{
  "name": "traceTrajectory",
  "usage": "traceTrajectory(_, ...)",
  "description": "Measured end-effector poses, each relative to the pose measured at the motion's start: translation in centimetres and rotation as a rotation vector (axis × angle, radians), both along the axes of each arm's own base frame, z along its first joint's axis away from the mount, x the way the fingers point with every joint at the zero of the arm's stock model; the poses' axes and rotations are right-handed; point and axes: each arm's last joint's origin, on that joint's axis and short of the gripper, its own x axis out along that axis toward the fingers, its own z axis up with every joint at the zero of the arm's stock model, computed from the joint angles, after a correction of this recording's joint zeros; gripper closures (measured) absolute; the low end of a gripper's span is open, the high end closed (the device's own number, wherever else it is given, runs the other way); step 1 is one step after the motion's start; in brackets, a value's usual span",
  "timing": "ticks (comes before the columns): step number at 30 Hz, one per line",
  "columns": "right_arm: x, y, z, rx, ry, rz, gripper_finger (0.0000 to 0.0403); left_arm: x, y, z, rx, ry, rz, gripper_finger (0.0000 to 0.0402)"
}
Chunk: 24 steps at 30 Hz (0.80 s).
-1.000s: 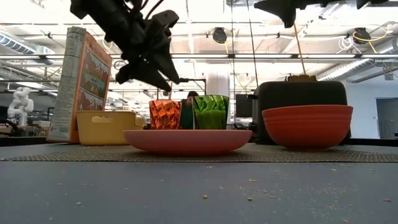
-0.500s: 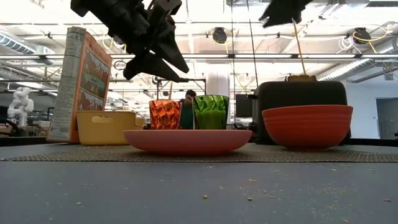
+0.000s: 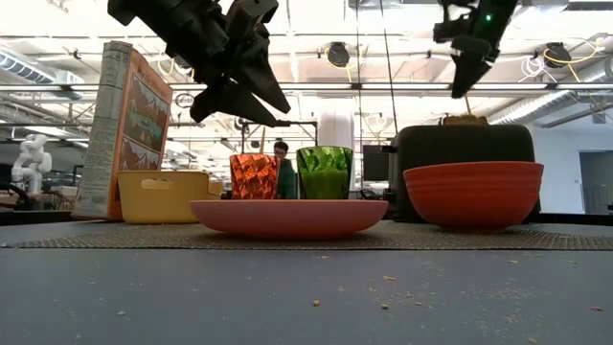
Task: Arrange a breakfast setting
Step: Put the toasted bread on the pink plate
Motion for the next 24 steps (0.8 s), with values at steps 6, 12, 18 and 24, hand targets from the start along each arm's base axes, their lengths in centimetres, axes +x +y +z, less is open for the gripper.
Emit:
traceTrajectory(6,-0.2,-0.9,-0.6,0.055,0.028,0.031,0.0161,0.0,0.0,0.0,0.000,0.000,0.000,0.0250)
traceTrajectory(12,-0.2,-1.1,-0.9,0.092,0.018,0.083,0.0161,0.0,0.0,0.0,0.001,0.001,0.000,0.0250)
traceTrajectory(18,-0.5,-1.5,-2.4,0.113,0.054,0.072,0.0161,0.0,0.0,0.0,0.002,0.002,-0.001,0.0250)
traceTrajectory(24,-0.4,-2.0,-3.6,0.097,0.062,0.091,0.0170,0.0,0.0,0.0,0.002,0.002,-0.002,0.0250)
